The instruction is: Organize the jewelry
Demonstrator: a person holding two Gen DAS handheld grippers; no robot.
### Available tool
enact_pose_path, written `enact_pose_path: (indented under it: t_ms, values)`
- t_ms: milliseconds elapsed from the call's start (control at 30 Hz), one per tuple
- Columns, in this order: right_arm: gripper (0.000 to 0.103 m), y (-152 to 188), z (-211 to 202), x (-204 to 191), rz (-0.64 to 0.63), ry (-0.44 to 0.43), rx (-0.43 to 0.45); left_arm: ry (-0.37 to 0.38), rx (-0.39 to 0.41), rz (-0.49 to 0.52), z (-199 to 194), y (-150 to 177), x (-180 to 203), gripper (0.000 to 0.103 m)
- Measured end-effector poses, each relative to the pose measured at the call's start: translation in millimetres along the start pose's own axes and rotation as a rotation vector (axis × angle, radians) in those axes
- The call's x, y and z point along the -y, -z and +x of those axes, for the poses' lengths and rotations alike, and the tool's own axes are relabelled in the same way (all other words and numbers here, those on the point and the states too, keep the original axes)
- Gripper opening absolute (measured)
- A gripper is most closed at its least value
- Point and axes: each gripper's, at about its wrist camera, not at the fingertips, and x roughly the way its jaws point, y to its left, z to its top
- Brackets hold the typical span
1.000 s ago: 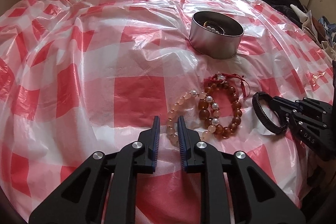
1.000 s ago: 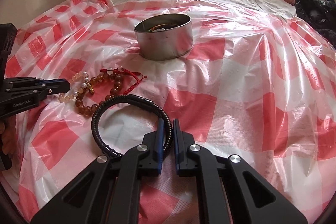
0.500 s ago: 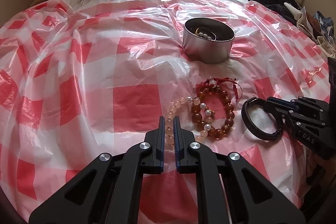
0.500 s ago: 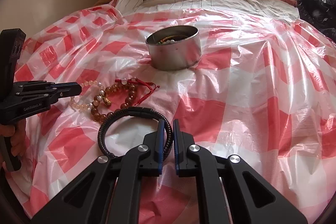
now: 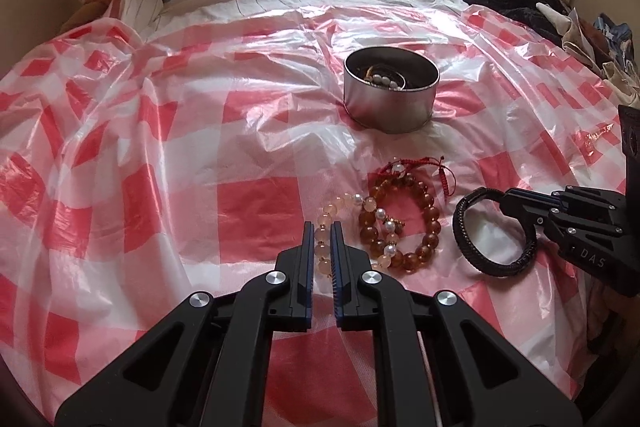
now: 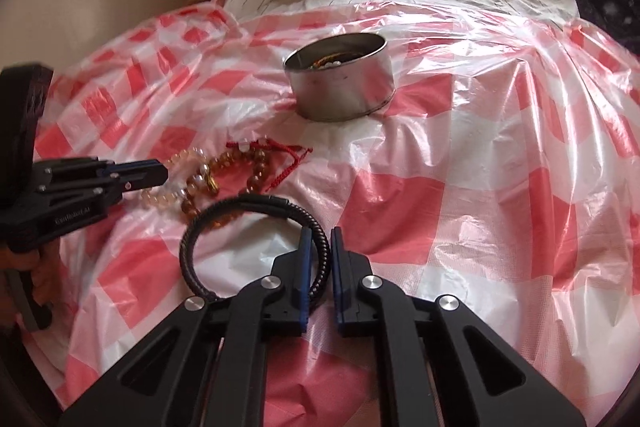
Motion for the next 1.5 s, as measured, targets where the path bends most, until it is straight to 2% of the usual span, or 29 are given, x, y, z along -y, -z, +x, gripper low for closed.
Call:
enact_pose_path:
  t_ms: [200,767,867,1000,1167,1333,1500]
  values:
    - [0.009,-2.1,-5.3,3.0,0.028,-0.013,0.033,-0.046,0.036,0.045,-10.0,-4.5,5.3,0.007]
    - [0.009,-2.4,-7.1,2.2,0.033,-0.035,0.063,-0.043,0.059,0.077,-12.1,-9.1,18.2,0.007]
    - [0.009,-2.8,-7.7,3.0,0.04,-0.041,0.068,0.004,0.062,0.032,-13.6,-10.5,12.3,0.007]
    - [0.009,-3.0,-9.6,5.0,0.053,-0.049,0.075,0.104,0.073,-0.069,-18.9,-12.9,-5.3,0.007]
    - [0.009,-3.7,-12.4,8.5,0.078,-0.07,0.088,0.169,0.092,-0.132,-25.6,-13.2,-17.7,0.007]
    - [0.009,-6.9,-17.4,11.5,0.106,-0.1,0.112,0.223,0.109,-0.127,-34.4,-24.6,-10.8,0.007]
    - [0.009,-26.1,-20.2,12.1,0.099,-0.09,0.132,0.261,0.133,-0.11,-30.9,-63.7,3.2,0.007]
